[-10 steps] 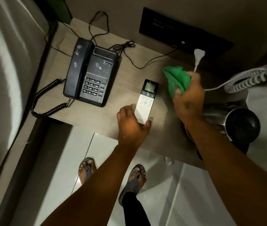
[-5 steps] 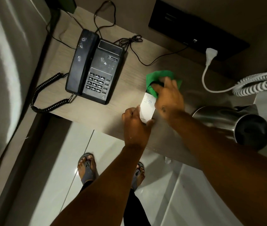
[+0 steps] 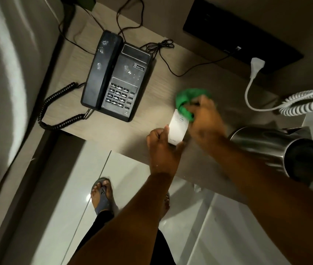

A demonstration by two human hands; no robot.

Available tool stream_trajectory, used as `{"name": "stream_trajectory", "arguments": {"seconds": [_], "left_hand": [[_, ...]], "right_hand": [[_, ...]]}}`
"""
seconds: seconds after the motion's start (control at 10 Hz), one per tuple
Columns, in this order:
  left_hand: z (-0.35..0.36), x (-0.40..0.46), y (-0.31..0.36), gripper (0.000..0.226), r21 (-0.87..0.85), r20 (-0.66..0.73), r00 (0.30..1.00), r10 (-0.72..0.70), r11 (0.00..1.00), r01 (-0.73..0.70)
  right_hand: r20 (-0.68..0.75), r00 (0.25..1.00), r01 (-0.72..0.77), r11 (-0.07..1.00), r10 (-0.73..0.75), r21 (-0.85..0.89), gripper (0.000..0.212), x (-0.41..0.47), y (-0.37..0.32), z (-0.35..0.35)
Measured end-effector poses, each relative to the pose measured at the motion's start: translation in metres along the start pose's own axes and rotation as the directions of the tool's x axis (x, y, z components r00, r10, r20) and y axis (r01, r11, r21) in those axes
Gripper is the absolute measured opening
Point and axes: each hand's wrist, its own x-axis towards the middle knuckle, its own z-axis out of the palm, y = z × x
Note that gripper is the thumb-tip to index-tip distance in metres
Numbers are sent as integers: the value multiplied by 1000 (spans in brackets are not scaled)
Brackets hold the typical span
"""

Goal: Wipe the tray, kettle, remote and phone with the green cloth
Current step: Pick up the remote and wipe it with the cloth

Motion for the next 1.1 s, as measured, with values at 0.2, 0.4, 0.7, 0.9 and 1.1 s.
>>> {"name": "stream_trajectory", "arguments": {"seconds": [0.2,0.4,0.7,0.9,1.1], "left_hand": [[-2,0,1,65,-61,15,1000,-23,998,24],[-3,0,2,68,-27,24,1000,-16,1000,17],[-5,-3,3,57,-10,16,999,-35,999,36],[-1,-1,1,69,-22,11,1000,-27,999,27],[0,1,2,55,-63,-28,999,-21,998,19]], "right_hand": [[22,994,112,991,-110,-78,34,0,10,4],[-82,984,-155,988,156,14,44,35,4,2],[-96,994,-53,998,55,17,36,-11,4,13],[-106,944,-307,950,312,62,40,32,-2,-4],[-29,997,-77,997,77,-19,35,-41,-16,6]]}}
